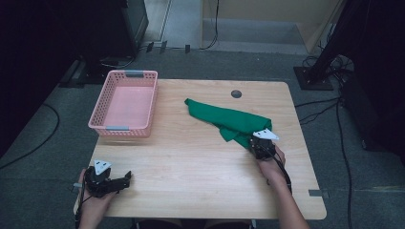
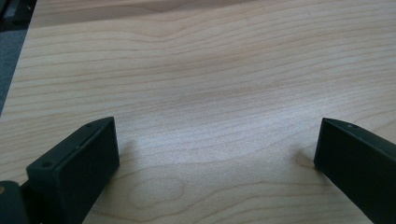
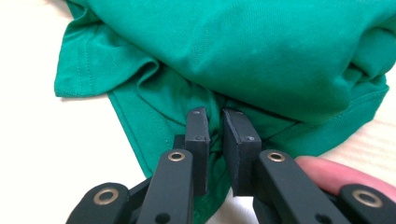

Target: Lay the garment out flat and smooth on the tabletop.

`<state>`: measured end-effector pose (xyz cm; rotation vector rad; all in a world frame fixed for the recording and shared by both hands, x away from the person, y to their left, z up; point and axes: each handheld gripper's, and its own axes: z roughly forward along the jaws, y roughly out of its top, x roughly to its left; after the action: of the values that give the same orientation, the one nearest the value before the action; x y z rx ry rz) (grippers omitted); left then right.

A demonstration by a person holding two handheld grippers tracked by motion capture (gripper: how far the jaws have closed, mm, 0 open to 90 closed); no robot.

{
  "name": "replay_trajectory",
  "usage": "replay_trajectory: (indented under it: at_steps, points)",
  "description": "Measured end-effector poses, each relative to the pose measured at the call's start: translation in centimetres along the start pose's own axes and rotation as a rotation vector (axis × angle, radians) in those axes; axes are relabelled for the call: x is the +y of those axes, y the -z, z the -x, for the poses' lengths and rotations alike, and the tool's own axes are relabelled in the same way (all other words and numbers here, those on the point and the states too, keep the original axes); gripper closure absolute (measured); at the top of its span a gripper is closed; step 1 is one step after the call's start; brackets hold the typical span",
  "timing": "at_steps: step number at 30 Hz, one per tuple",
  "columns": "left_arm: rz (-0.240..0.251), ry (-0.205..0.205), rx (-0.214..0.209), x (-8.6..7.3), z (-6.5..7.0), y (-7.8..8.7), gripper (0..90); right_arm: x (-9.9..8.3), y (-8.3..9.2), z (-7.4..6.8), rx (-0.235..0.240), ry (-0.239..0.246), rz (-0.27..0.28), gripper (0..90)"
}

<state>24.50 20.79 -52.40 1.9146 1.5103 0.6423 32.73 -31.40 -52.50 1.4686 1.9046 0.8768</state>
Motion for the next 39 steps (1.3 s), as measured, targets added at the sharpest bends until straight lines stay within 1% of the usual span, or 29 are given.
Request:
replay_trajectory:
  at_steps: [2, 6, 13, 14, 16, 17, 18, 19, 21, 22, 24, 25, 28, 33, 39]
  points:
    - [-0.001, -0.002, 0.0, 0.0, 0.1, 0.0, 0.3, -0.5, 0.6, 0.1, 0.012, 0.0, 0.001, 82.0]
    - [-0.001, 0.003, 0.004, 0.0, 0.2, 0.0, 0.3, -1.4, 1.7, 0.1, 0.026, -0.013, -0.001, 82.0]
    - [-0.001, 0.009, 0.009, 0.1, 0.5, -0.1, 0.4, -2.3, 2.9, -0.1, 0.039, -0.017, 0.0, 81.9]
    - [-0.008, 0.013, 0.014, 0.2, 0.8, -0.1, 0.4, -2.4, 3.0, -0.1, 0.042, -0.015, 0.0, 81.9]
    - [-0.028, 0.007, 0.002, 0.3, 1.3, 0.1, 0.4, -2.5, 3.1, 0.0, 0.051, -0.016, 0.0, 81.9]
    - [-0.026, 0.014, -0.022, 0.4, 1.5, 0.2, 0.6, -2.5, 3.2, 0.1, 0.053, -0.015, 0.0, 81.9]
    - [-0.01, 0.023, -0.05, 0.5, 1.7, 0.4, 2.4, -2.6, 3.2, 0.1, 0.055, -0.012, 0.0, 81.9]
    - [0.007, 0.029, -0.066, 0.6, 2.0, 0.6, 3.3, -2.6, 3.2, 0.0, 0.056, -0.005, 0.001, 81.9]
    - [0.032, 0.026, -0.074, 1.1, 2.7, 0.9, 3.3, -2.8, 3.4, 0.0, 0.054, 0.019, 0.001, 81.9]
    - [0.043, 0.029, -0.081, 1.4, 3.1, 0.9, 3.3, -2.9, 3.6, 0.0, 0.059, 0.021, 0.002, 81.9]
    - [0.05, 0.042, -0.117, 2.0, 3.7, 0.9, 3.4, -3.2, 3.9, 0.2, 0.069, 0.02, 0.002, 81.9]
    - [0.048, 0.043, -0.129, 2.2, 4.0, 0.8, 3.4, -3.3, 4.1, 0.3, 0.076, 0.018, 0.003, 81.8]
    - [0.051, 0.028, -0.136, 3.0, 5.4, 0.4, 4.0, -3.6, 4.4, 0.6, 0.096, 0.007, 0.001, 81.6]
    - [0.046, 0.002, -0.15, 4.4, 7.4, -0.6, 4.2, -3.9, 4.7, 0.8, 0.108, 0.02, 0.002, 81.2]
    - [0.048, -0.007, -0.172, 5.8, 9.5, -1.9, 4.3, -4.2, 5.1, 1.2, 0.127, 0.024, 0.002, 80.2]
